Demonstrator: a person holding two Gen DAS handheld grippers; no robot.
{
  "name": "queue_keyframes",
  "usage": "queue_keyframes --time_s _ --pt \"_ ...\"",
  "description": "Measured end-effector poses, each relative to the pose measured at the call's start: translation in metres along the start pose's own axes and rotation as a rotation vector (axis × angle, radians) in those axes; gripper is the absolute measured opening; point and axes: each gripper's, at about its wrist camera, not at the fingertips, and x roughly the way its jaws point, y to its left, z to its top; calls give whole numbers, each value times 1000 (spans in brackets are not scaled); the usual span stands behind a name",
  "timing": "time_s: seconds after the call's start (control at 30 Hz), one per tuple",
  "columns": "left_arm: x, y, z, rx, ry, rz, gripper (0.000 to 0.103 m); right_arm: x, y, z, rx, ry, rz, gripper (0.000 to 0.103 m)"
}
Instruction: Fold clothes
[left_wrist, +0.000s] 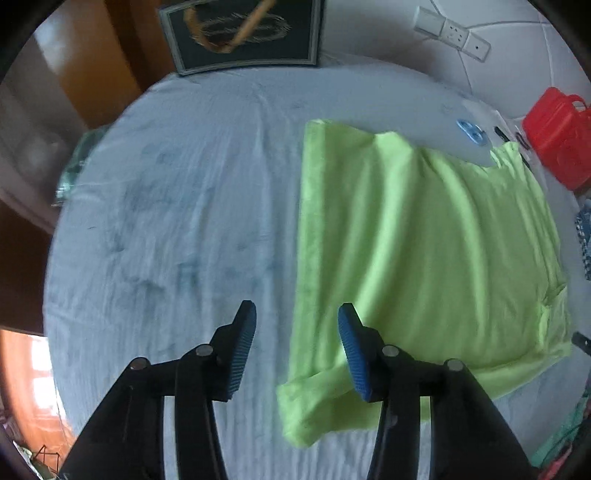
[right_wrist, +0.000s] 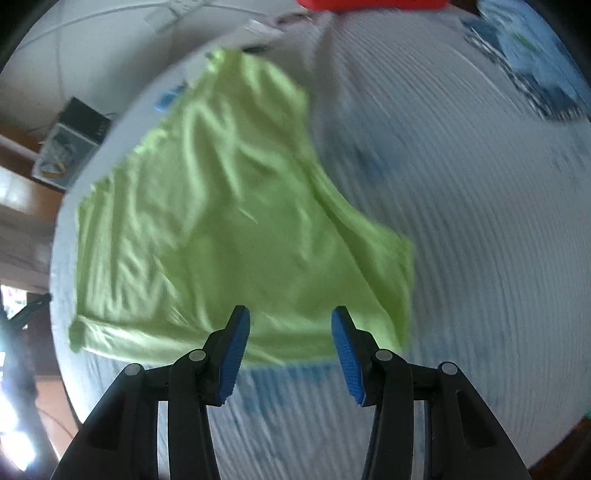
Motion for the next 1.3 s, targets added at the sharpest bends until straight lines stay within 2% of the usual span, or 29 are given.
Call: queue_keyframes --time_s 0.1,0.13,0.23,0.3,0.33,0.47,0.6,0.7,0.8,1.03,1.07,1.1,1.13,1.17,1.2,1.23,1.3 --pt "19 -7 18 -11 25 -33 46 15 16 25 -18 4 33 47" --pt "28 -8 25 -22 38 -47 49 20 19 33 -22 11 36 50" --pt "45 -7 48 -45 60 -59 64 38 25 50 -28 64 1 52" --pt "52 -6 64 -50 66 -44 66 46 30 63 -42 85 -25 52" --pt "58 -5 75 -52 69 -35 66 40 36 75 -71 62 -44 52" --pt "78 -3 115 -85 85 0 66 17 61 149 -115 -38 -44 55" --pt "97 -9 143 -98 112 -14 66 29 89 229 -96 -76 -36 57" --pt "111 -16 154 -84 133 -11 66 52 105 271 -65 -54 3 54" --pt "117 -19 160 -75 135 12 66 79 118 299 -59 -48 -27 54" --pt "119 -22 160 -51 119 27 66 131 134 328 -97 -1 -115 54" --pt "118 -22 159 -44 115 25 66 138 136 331 -105 7 -130 50" --pt "118 -22 157 -38 110 23 63 145 138 334 -113 15 -144 33" --pt "116 -23 156 -31 103 18 54 150 140 336 -124 19 -161 23" --pt "115 -23 156 -23 96 12 45 150 142 334 -141 14 -179 9" --pt "113 -23 155 -26 98 -3 23 149 143 333 -157 10 -198 7" --pt "113 -23 154 -34 105 -22 8 149 144 331 -174 5 -216 6" --pt "109 -23 150 -32 105 -25 7 132 141 319 -193 -26 -198 6"
